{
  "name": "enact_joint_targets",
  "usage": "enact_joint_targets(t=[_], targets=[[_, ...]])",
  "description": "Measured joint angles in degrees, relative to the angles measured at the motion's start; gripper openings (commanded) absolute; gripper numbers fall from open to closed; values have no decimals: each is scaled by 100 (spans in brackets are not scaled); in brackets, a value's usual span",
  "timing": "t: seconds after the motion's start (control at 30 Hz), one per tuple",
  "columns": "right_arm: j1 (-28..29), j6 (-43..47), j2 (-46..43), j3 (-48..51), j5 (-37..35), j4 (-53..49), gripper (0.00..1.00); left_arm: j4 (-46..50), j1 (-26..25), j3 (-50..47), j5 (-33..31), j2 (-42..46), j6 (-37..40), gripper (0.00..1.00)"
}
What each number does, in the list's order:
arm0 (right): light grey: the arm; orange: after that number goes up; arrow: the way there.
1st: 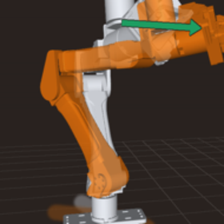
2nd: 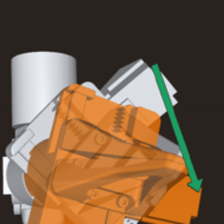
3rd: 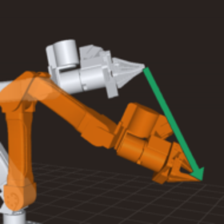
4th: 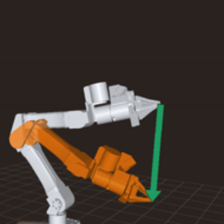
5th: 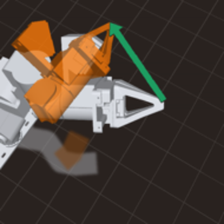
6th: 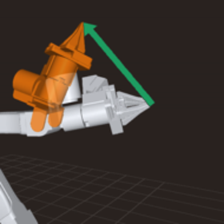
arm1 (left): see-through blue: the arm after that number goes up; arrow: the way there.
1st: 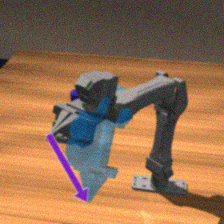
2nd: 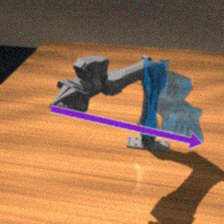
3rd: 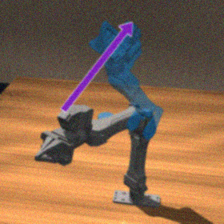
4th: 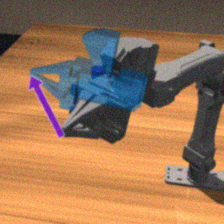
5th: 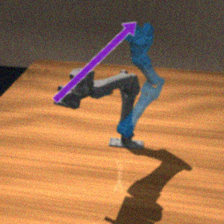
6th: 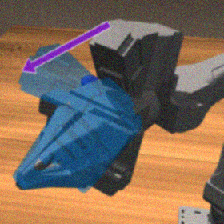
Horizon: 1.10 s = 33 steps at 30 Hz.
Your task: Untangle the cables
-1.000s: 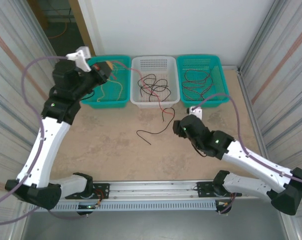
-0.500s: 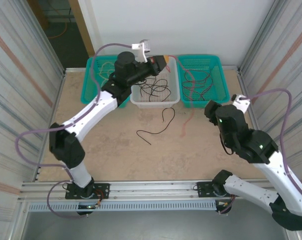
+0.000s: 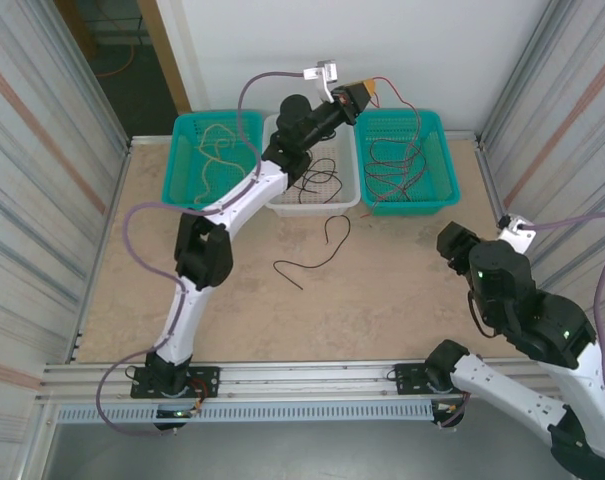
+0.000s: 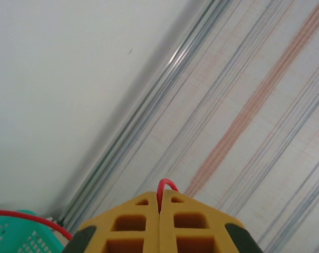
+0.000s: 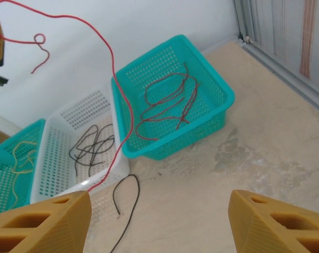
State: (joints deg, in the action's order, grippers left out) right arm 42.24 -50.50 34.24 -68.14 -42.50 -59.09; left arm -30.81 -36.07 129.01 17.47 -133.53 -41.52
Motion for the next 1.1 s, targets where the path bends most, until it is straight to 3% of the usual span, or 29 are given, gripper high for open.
enact_joint_targets(t=[0.17,0.27,0.33,0.43,0.53,0.73,0.97,1.1], targets=[[0,13,-229,2,-7,-140,69,114,-2,1438,-39,-1034,192,0],[0,20,-245,24,4,-164,69,129,-22,1792,-68,-1416,269,1],[0,50,-221,46,24,-177,68,264,-42,1867,-79,-1598,323,51],[0,114,-125,50,57,-192,68,487,-72,1912,68,-1836,271,98],[-2,144,-42,85,90,-179,68,603,-107,1606,424,-1858,184,99],[-26,149,35,179,262,-81,68,872,-236,-337,955,-841,424,99],[-37,238,472,177,564,138,68,1268,-251,-2959,787,2277,1093,97],[-66,321,758,179,817,258,68,1845,-105,-3871,358,4238,1547,95]])
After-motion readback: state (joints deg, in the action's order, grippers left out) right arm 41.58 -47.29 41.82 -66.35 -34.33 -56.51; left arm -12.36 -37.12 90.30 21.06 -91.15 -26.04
